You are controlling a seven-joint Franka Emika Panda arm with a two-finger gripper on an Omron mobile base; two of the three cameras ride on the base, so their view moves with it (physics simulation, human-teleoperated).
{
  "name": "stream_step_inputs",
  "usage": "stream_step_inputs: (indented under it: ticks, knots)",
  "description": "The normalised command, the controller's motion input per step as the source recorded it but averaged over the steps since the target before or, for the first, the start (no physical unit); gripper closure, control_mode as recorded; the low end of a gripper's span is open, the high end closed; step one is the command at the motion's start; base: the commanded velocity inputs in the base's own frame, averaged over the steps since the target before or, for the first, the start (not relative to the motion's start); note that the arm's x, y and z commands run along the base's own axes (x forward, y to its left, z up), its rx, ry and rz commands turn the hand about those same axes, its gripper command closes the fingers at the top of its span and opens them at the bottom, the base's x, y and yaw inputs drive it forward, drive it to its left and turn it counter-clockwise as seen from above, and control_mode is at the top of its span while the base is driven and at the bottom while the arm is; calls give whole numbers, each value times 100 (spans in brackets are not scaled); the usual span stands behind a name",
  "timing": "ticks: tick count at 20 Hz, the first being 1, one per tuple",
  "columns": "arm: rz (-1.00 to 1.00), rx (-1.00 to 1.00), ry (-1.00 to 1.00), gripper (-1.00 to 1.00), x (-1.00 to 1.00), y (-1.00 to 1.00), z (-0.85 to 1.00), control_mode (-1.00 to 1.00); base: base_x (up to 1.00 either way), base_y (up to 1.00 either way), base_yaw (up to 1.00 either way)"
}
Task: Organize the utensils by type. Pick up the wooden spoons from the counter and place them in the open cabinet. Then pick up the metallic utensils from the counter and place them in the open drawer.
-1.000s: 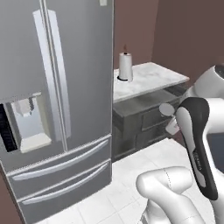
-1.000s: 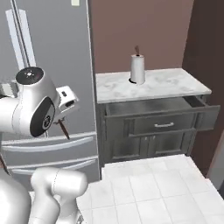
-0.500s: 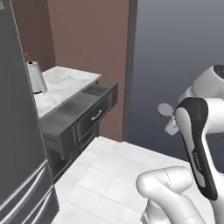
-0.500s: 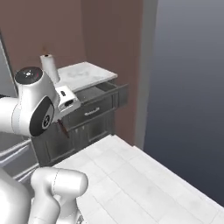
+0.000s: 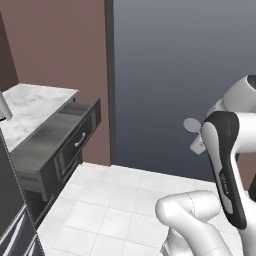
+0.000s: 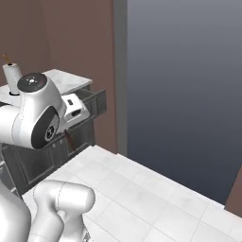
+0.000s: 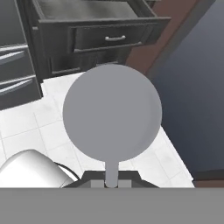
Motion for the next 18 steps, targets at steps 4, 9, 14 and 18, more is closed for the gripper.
stream_step_inputs:
  ticks: [4,9,14,18]
  knots:
    - [0,0,0,100,0,0,0,100,0,21,0]
    - [0,0,0,100,0,0,0,100,3,82,0]
    - [0,0,0,100,0,0,0,100,21,100,-1]
    - [0,0,0,100,0,0,0,100,10,81,-3]
